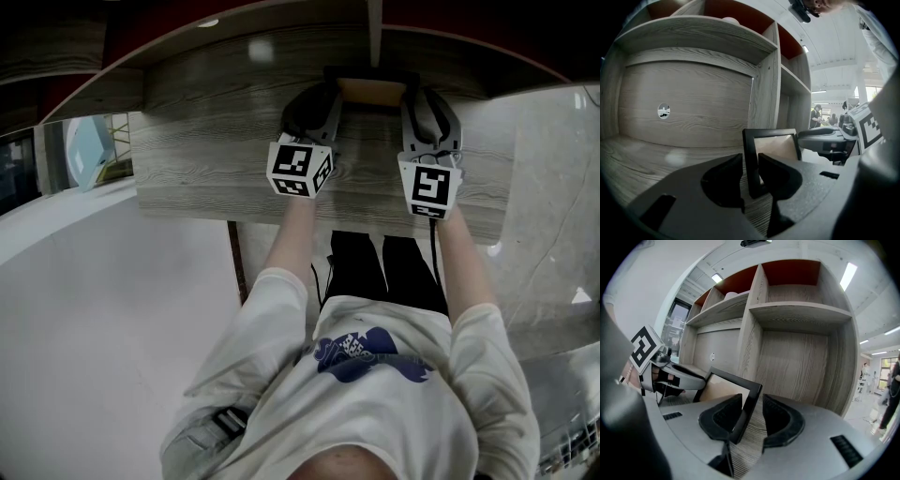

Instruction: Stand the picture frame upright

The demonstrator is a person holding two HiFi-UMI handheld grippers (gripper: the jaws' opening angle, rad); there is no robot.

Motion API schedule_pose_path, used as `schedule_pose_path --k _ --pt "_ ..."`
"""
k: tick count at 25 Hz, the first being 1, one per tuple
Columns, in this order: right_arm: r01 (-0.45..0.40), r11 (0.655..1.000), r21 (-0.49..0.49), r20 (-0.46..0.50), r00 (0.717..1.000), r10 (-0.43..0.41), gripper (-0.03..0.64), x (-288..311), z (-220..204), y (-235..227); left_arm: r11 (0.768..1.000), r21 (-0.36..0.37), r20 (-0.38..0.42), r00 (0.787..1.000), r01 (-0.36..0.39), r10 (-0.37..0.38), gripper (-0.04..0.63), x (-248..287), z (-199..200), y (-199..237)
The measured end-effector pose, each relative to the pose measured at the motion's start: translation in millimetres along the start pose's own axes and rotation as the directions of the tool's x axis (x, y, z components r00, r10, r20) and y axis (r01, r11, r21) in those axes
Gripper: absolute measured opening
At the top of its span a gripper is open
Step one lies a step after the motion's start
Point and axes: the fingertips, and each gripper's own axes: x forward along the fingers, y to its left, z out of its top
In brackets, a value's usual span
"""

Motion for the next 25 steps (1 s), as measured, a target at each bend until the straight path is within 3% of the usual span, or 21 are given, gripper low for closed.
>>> schedule_pose_path --k 25 --pt "0.027 1.000 -0.001 0.045 0.999 -0.027 0.114 -22 32 4 1.000 0.022 0.052 0.999 -0.010 0.009 0.086 -27 27 -2"
